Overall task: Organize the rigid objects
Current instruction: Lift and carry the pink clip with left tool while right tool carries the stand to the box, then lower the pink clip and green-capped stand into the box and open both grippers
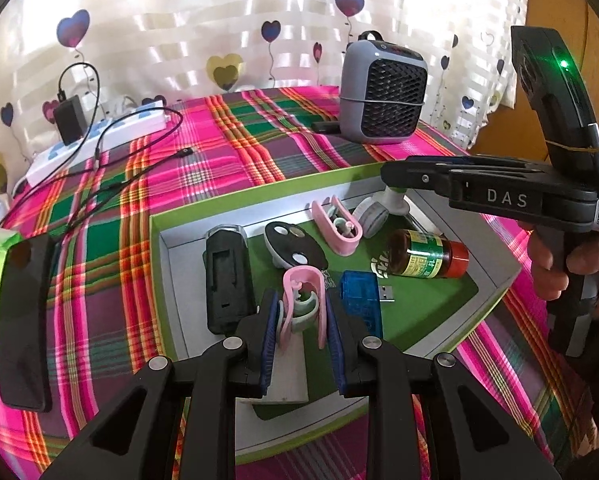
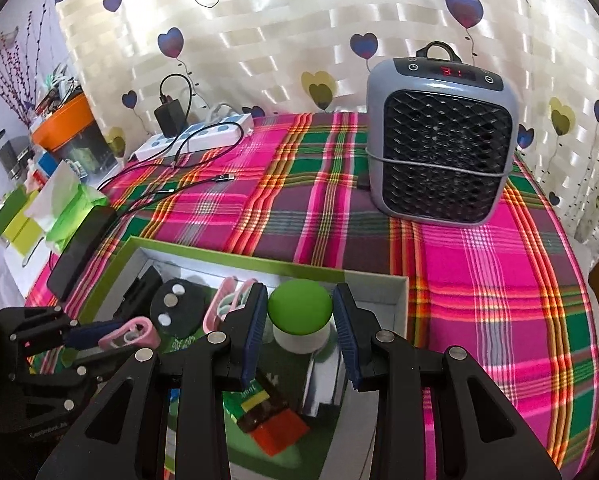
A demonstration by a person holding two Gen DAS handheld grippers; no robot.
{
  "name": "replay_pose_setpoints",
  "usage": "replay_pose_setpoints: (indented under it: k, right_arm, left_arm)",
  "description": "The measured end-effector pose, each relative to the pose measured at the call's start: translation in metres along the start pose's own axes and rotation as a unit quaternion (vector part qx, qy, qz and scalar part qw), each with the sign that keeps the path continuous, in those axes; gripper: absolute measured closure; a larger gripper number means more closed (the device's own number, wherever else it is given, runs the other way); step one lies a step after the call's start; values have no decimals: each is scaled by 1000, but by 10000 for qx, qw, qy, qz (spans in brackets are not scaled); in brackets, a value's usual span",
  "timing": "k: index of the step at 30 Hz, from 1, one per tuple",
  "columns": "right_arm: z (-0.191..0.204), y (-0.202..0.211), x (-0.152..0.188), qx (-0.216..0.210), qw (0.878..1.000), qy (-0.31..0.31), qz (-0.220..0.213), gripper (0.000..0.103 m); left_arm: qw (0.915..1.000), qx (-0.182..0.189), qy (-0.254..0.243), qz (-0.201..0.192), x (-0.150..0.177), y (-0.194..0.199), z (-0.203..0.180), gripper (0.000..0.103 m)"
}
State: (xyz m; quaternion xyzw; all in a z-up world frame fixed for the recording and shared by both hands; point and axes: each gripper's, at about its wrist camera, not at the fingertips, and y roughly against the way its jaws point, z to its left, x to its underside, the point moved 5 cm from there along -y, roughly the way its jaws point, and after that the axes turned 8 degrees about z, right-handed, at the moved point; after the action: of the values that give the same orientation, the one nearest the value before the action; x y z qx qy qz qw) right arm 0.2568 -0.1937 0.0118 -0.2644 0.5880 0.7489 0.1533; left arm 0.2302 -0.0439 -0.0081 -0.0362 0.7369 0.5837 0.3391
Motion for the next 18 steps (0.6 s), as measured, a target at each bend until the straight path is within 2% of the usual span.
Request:
replay_pose_setpoints:
  k: [13, 18]
  right_arm:
    - [6, -12, -9, 55, 9999, 97, -31, 68]
    - [6, -13, -10, 34, 10000, 68, -63, 68]
  left_arm:
    - [10000, 16, 71, 49, -4, -6, 1, 81]
    - [10000, 38, 58, 61, -4, -7, 0, 78]
